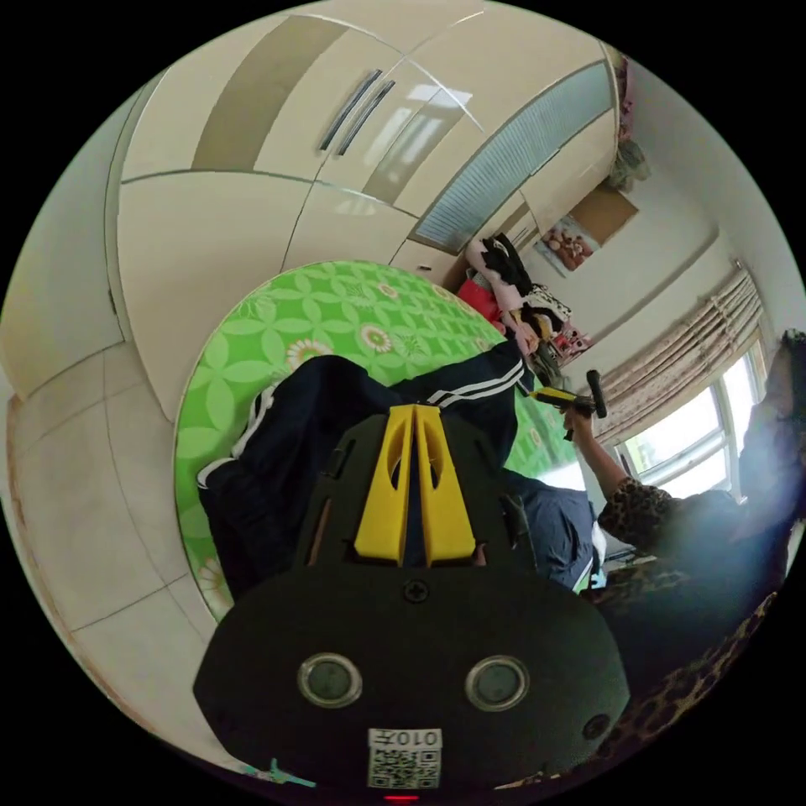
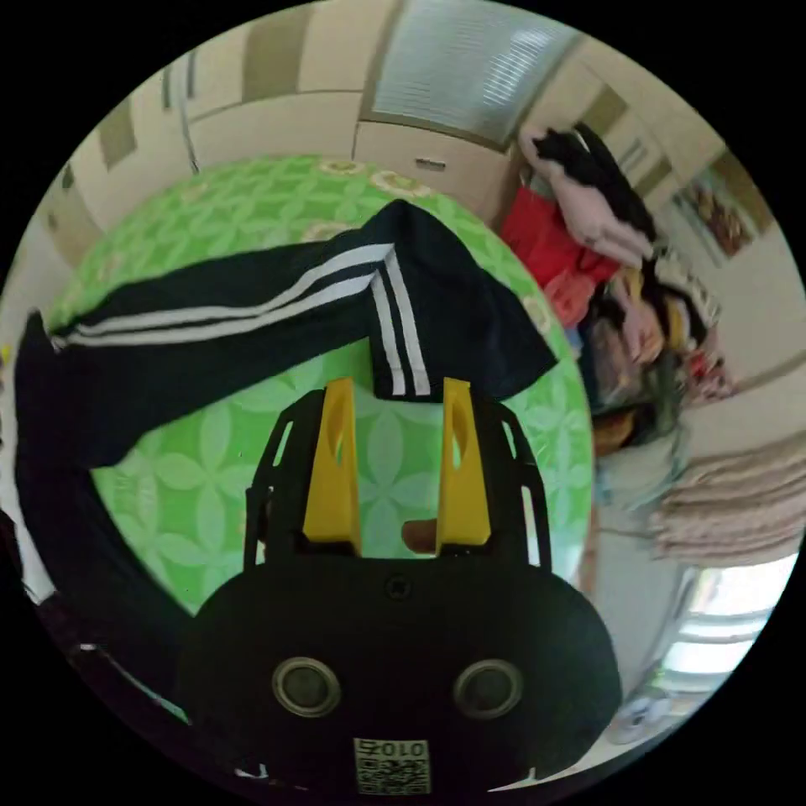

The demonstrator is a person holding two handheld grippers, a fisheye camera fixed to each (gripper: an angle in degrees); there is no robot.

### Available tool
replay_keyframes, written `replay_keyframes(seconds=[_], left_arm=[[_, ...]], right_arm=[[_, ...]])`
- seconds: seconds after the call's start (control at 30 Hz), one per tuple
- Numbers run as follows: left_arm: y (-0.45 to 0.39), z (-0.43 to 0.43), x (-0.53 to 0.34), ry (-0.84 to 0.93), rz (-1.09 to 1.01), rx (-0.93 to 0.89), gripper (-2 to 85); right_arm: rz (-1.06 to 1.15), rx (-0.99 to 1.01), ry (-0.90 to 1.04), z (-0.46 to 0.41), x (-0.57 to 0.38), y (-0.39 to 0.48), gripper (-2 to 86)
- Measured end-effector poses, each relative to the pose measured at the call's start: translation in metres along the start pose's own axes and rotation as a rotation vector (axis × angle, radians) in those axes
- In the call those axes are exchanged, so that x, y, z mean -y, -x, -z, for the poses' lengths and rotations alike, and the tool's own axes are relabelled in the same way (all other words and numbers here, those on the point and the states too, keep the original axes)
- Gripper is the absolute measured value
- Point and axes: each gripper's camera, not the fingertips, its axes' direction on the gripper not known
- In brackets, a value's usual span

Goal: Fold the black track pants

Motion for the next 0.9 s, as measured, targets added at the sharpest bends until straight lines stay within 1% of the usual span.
replay_keyframes(seconds=[0.1, 0.17, 0.2, 0.3, 0.33, 0.37, 0.43, 0.5, 0.57, 0.6, 0.8, 0.9], left_arm=[[0.010, -0.010, 0.001, -0.009, 0.027, -0.038, -0.1], [0.016, -0.016, 0.001, -0.015, 0.044, -0.052, -0.1], [0.020, -0.019, 0.001, -0.018, 0.054, -0.060, -0.1], [0.027, -0.027, 0.001, -0.024, 0.069, -0.062, -0.1], [0.029, -0.030, 0.002, -0.021, 0.075, -0.055, -0.2], [0.030, -0.032, 0.002, -0.019, 0.075, -0.048, -0.2], [0.031, -0.038, 0.007, -0.007, 0.068, -0.011, -0.2], [0.032, -0.041, 0.013, -0.005, 0.062, 0.012, -0.2], [0.033, -0.046, 0.018, -0.014, 0.064, 0.039, -0.2], [0.033, -0.050, 0.022, -0.014, 0.059, 0.058, -0.2], [0.032, -0.082, 0.032, 0.058, 0.044, 0.166, -0.2], [0.033, -0.097, 0.030, 0.068, 0.042, 0.175, -0.2]], right_arm=[[0.113, -0.081, 0.034, 0.009, 0.019, 0.038, 10.5], [0.127, -0.103, 0.062, 0.010, 0.028, 0.049, 8.8], [0.121, -0.069, 0.037, 0.018, 0.032, 0.051, 7.7], [0.089, 0.037, 0.076, 0.028, 0.047, 0.053, 4.5], [0.074, 0.042, 0.088, 0.031, 0.050, 0.052, 4.3], [0.041, 0.016, 0.103, 0.041, 0.057, 0.048, 3.8], [-0.021, -0.053, 0.047, 0.067, 0.069, 0.031, 3.6], [-0.181, -0.068, -0.021, 0.104, 0.090, -0.011, 3.6], [-0.262, -0.082, -0.030, 0.124, 0.105, -0.035, 3.4], [-0.289, -0.146, -0.023, 0.135, 0.114, -0.043, 3.2], [-0.269, -0.398, -0.090, 0.207, 0.148, -0.039, 2.6], [-0.281, -0.319, -0.048, 0.207, 0.158, -0.037, 2.5]])
